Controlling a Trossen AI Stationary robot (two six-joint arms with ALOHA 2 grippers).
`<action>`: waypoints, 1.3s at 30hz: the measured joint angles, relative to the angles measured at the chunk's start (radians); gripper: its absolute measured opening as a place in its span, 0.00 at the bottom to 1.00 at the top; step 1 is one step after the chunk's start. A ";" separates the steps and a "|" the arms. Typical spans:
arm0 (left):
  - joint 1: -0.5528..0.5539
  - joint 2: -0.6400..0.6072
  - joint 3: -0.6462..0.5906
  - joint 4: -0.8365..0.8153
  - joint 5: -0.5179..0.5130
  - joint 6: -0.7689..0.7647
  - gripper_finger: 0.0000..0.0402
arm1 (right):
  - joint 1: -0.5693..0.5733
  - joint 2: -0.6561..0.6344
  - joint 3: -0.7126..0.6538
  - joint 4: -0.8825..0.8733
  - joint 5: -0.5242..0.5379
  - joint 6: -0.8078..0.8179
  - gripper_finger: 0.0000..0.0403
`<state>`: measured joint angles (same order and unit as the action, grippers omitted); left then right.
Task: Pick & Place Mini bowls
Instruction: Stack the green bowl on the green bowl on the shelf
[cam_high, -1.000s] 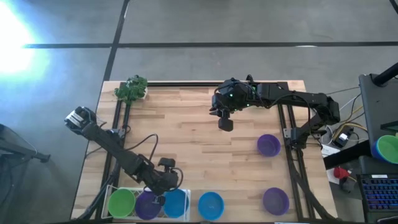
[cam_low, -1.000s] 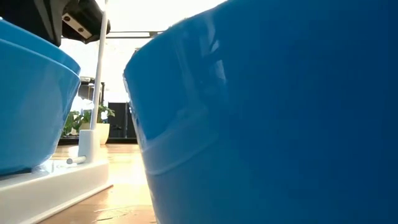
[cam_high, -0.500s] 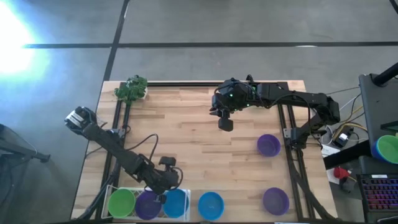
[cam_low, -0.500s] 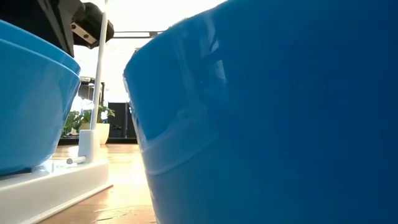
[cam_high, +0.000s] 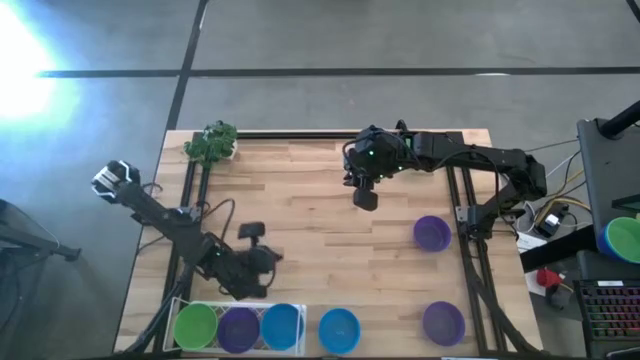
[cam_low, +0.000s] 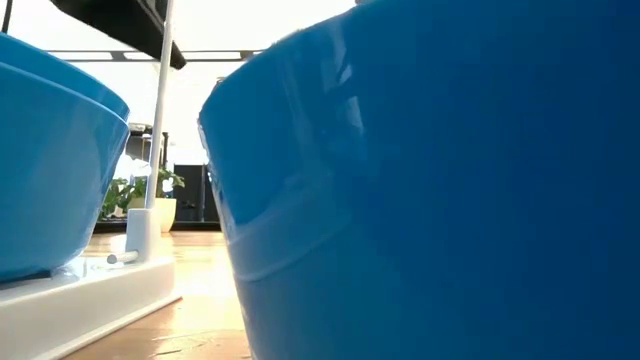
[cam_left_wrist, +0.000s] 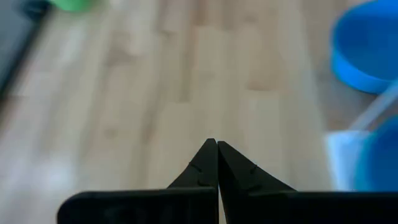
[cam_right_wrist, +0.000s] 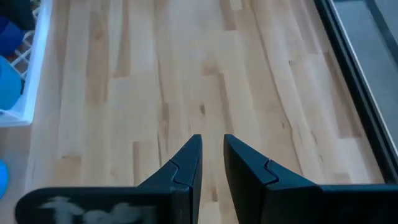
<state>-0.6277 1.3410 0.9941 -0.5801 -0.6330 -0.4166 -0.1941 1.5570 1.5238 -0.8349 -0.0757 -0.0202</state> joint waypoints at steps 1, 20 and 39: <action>0.000 -0.015 0.000 -0.020 -0.034 -0.001 0.00 | -0.007 0.000 0.000 0.000 0.000 0.009 0.15; 0.013 -0.334 -0.259 -0.048 -0.478 -0.187 0.00 | -0.215 0.004 -0.073 0.006 0.080 0.141 0.15; 0.012 -0.411 -0.334 0.053 -0.509 -0.157 0.00 | -0.411 0.004 -0.103 0.004 0.238 0.204 0.15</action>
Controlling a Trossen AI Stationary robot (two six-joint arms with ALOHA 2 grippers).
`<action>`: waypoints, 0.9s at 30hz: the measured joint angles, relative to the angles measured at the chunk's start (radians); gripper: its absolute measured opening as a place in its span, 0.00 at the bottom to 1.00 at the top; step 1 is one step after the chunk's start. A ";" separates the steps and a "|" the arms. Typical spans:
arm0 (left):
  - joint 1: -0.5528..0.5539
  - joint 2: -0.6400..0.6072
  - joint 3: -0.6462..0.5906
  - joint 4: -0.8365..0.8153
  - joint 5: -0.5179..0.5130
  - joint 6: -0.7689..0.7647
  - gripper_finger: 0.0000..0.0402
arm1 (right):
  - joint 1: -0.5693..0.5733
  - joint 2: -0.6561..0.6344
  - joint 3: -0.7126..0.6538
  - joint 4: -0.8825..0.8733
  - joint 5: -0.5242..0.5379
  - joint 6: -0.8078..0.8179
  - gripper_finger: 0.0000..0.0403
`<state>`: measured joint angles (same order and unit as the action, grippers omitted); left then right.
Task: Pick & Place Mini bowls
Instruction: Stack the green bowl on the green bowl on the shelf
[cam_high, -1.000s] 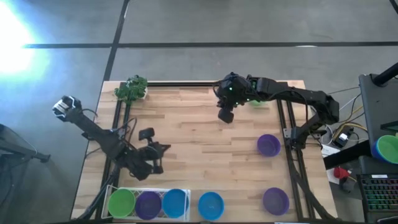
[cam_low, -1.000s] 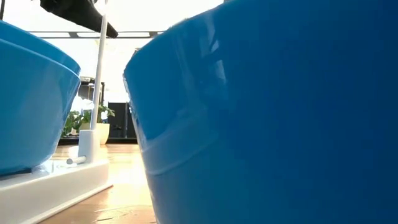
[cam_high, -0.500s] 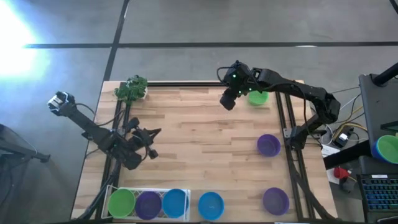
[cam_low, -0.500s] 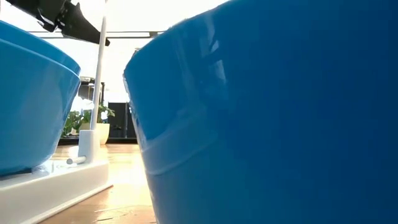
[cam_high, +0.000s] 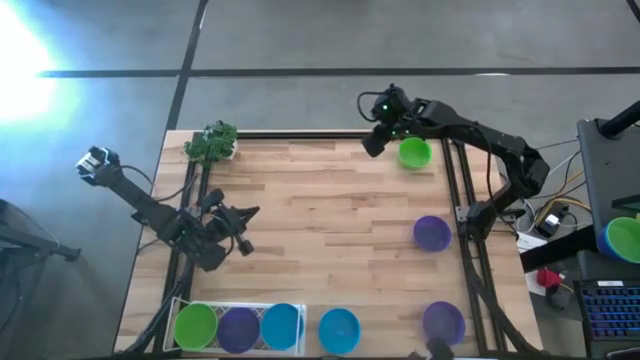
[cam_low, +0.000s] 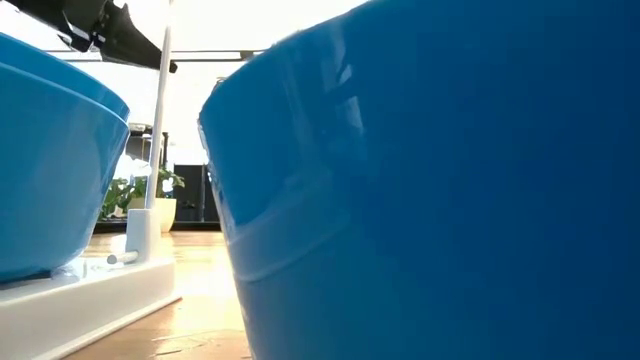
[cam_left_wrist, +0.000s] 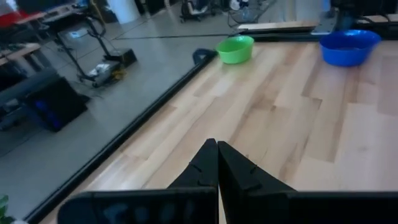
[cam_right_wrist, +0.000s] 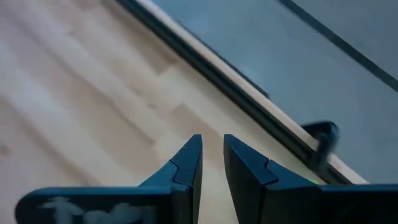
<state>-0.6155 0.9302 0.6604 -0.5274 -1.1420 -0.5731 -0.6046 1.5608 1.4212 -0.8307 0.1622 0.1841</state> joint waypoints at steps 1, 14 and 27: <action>0.000 0.000 0.005 0.000 0.027 0.004 0.00 | -0.008 0.000 -0.008 0.000 0.017 0.009 0.15; -0.002 0.001 0.007 0.012 0.090 0.021 0.00 | -0.123 0.000 -0.147 0.009 0.071 0.228 0.15; -0.002 0.001 0.007 0.012 0.090 0.020 0.00 | -0.162 0.000 -0.234 0.027 0.071 0.281 0.29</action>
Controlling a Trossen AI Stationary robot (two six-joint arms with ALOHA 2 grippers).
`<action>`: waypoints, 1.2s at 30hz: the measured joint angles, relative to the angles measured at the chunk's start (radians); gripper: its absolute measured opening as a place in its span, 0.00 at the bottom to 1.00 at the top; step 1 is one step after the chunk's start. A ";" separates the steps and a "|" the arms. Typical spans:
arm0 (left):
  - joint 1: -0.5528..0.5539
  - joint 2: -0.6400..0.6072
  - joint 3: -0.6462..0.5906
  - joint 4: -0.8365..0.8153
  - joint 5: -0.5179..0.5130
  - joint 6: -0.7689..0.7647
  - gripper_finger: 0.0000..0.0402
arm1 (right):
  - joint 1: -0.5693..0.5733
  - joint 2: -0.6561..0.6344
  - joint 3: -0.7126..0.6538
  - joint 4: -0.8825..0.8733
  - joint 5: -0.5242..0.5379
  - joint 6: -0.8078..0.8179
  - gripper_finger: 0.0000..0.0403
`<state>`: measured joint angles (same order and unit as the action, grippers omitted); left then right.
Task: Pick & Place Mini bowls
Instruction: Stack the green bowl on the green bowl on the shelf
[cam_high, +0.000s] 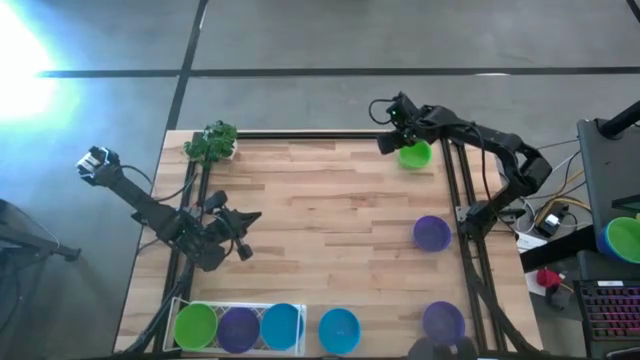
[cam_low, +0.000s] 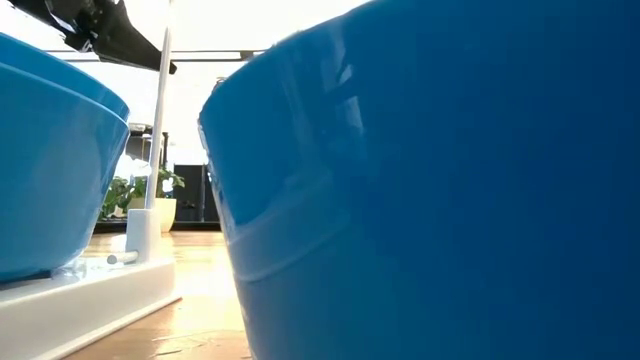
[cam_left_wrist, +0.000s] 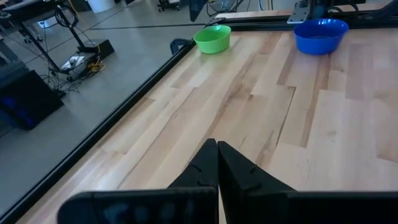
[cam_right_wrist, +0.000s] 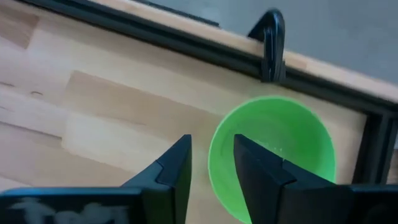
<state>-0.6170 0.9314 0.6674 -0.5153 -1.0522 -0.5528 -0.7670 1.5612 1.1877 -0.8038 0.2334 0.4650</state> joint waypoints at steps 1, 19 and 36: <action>0.000 0.000 0.000 0.000 0.000 0.000 0.00 | 0.000 0.000 -0.011 0.003 -0.002 0.013 0.30; 0.000 0.000 0.000 0.000 0.000 -0.001 0.00 | -0.025 0.000 -0.191 0.141 -0.036 0.043 0.31; 0.000 0.001 0.000 0.000 0.000 -0.001 0.00 | -0.026 0.000 -0.263 0.220 -0.070 0.052 0.31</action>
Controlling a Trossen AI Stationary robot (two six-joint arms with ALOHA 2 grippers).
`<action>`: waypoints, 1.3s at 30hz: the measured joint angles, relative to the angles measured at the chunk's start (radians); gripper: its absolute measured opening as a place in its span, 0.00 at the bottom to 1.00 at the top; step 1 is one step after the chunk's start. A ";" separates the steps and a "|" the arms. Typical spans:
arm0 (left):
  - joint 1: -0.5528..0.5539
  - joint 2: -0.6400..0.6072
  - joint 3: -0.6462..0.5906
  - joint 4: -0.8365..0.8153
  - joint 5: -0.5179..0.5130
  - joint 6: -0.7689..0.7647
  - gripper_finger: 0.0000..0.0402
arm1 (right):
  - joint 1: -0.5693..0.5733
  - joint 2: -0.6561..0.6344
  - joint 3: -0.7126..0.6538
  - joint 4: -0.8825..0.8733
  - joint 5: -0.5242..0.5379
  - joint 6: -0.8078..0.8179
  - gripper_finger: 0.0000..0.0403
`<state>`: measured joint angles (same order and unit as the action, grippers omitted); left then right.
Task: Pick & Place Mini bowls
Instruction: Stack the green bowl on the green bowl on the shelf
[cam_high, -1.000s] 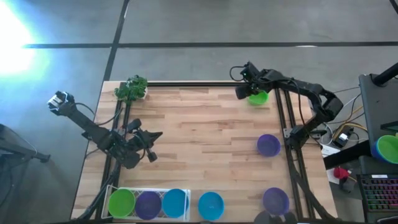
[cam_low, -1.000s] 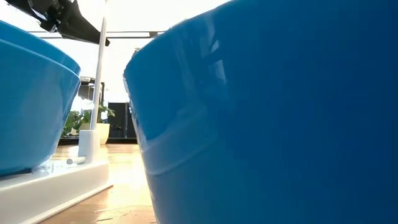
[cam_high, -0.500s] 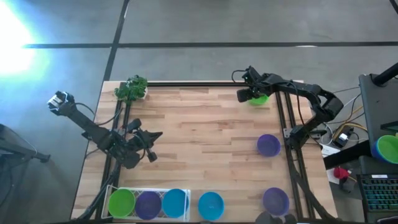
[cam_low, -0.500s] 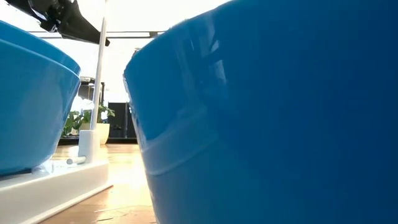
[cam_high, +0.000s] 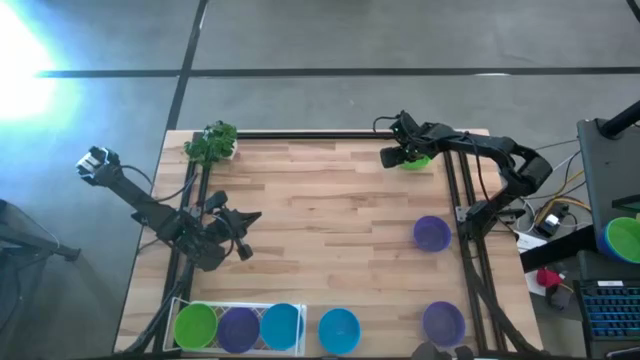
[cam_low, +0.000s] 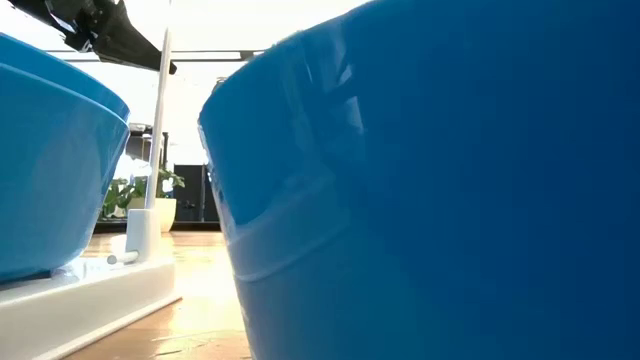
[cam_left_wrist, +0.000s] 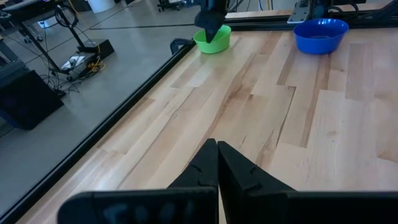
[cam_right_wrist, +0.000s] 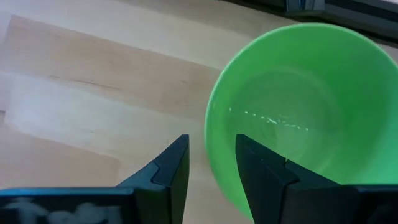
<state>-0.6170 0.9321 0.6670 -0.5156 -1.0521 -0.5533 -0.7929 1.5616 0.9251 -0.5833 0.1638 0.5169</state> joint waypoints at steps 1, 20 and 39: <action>0.000 0.000 0.000 0.000 0.000 0.000 0.00 | 0.000 0.000 -0.002 -0.002 0.000 0.000 0.31; 0.000 0.000 0.000 0.000 0.000 0.000 0.00 | 0.001 0.130 0.001 0.023 -0.008 -0.046 0.26; 0.000 0.000 0.000 -0.001 0.000 0.008 0.00 | 0.075 0.096 0.035 -0.007 -0.012 -0.095 0.02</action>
<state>-0.6170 0.9321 0.6670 -0.5161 -1.0519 -0.5456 -0.7182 1.6577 0.9599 -0.5902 0.1518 0.4223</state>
